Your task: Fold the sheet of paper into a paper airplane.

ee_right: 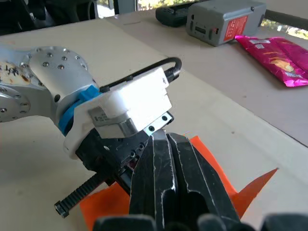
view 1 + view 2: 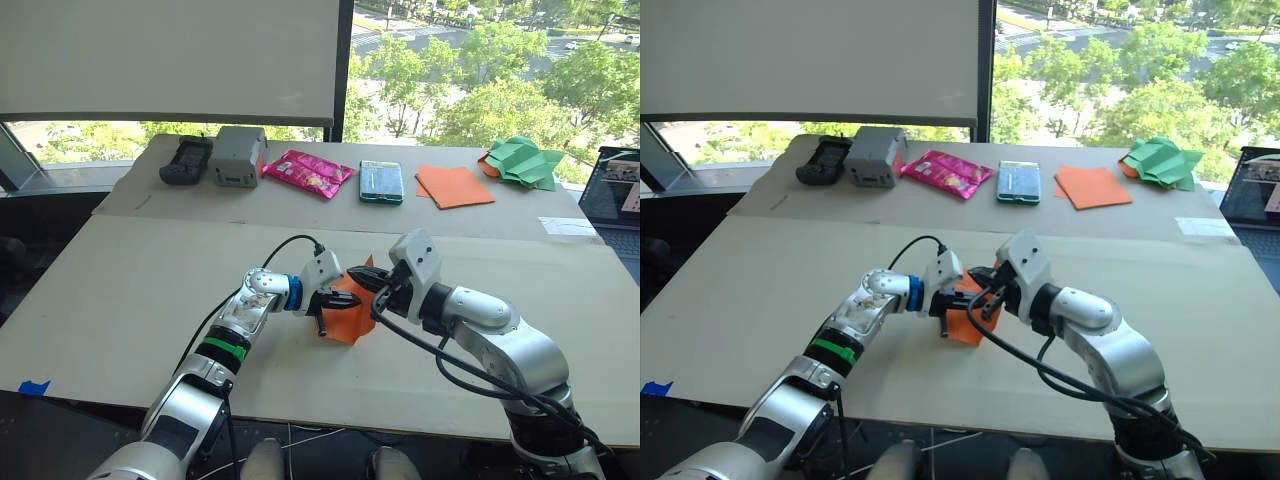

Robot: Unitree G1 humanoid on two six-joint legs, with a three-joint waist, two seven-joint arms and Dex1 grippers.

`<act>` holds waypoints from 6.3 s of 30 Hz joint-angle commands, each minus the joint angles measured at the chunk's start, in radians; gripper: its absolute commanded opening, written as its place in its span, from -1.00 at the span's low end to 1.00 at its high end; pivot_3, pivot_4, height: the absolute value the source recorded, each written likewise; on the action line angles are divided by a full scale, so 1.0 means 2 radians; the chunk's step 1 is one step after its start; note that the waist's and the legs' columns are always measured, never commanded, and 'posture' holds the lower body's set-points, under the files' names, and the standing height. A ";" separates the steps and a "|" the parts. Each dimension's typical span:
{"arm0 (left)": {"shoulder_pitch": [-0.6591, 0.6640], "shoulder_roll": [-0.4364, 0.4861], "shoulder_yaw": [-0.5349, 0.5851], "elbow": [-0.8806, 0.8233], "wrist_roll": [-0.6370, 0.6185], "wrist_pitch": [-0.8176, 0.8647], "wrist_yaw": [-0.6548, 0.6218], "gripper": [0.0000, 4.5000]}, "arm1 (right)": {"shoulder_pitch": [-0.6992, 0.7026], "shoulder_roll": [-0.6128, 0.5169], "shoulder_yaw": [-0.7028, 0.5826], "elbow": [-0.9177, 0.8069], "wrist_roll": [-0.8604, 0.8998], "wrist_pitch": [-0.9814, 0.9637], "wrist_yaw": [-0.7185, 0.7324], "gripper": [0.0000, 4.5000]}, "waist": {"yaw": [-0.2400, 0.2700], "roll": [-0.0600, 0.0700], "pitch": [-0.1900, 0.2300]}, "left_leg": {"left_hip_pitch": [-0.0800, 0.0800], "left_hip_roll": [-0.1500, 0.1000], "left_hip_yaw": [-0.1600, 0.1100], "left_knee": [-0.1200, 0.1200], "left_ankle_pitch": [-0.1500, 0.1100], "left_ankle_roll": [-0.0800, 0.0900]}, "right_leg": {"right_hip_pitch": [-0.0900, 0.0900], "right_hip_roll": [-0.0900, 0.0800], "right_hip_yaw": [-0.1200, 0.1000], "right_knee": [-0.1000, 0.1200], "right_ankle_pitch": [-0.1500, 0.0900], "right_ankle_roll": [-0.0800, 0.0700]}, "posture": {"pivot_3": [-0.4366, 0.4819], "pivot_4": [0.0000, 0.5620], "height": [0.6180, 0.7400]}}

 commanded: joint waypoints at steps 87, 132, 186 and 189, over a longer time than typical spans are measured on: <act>0.135 0.165 0.035 -0.202 -0.021 0.086 -0.016 -1.00 | 0.081 -0.008 0.131 0.071 -0.259 -0.161 -0.055 -0.99 | -0.014 0.002 -0.003 | 0.002 0.000 0.000 0.000 -0.002 -0.003 | 0.000 0.000 0.001 0.002 0.000 -0.001 | -0.05 -0.47 0.38; -0.048 0.061 -0.020 0.138 0.076 -0.085 -0.008 -1.00 | 0.030 0.010 0.186 0.159 -0.342 -0.266 0.044 -0.99 | -0.009 0.001 -0.003 | 0.003 0.000 0.000 0.001 0.001 0.001 | 0.000 0.000 0.001 0.005 0.000 0.000 | -0.05 -0.47 0.38; -0.032 0.050 -0.036 0.150 0.112 -0.108 0.001 -1.00 | -0.013 0.073 0.174 0.269 -0.255 -0.095 0.035 -0.99 | -0.005 0.001 -0.009 | 0.005 0.000 0.000 0.001 0.000 0.001 | 0.001 0.000 0.001 0.008 -0.001 -0.002 | -0.05 -0.47 0.38; -0.032 0.051 -0.036 0.151 0.113 -0.109 0.000 -1.00 | -0.003 0.067 0.185 0.255 -0.265 -0.087 0.036 -0.99 | -0.005 0.001 -0.010 | 0.005 0.000 0.000 0.001 0.000 0.001 | 0.001 0.000 0.001 0.008 -0.002 -0.002 | -0.05 -0.47 0.38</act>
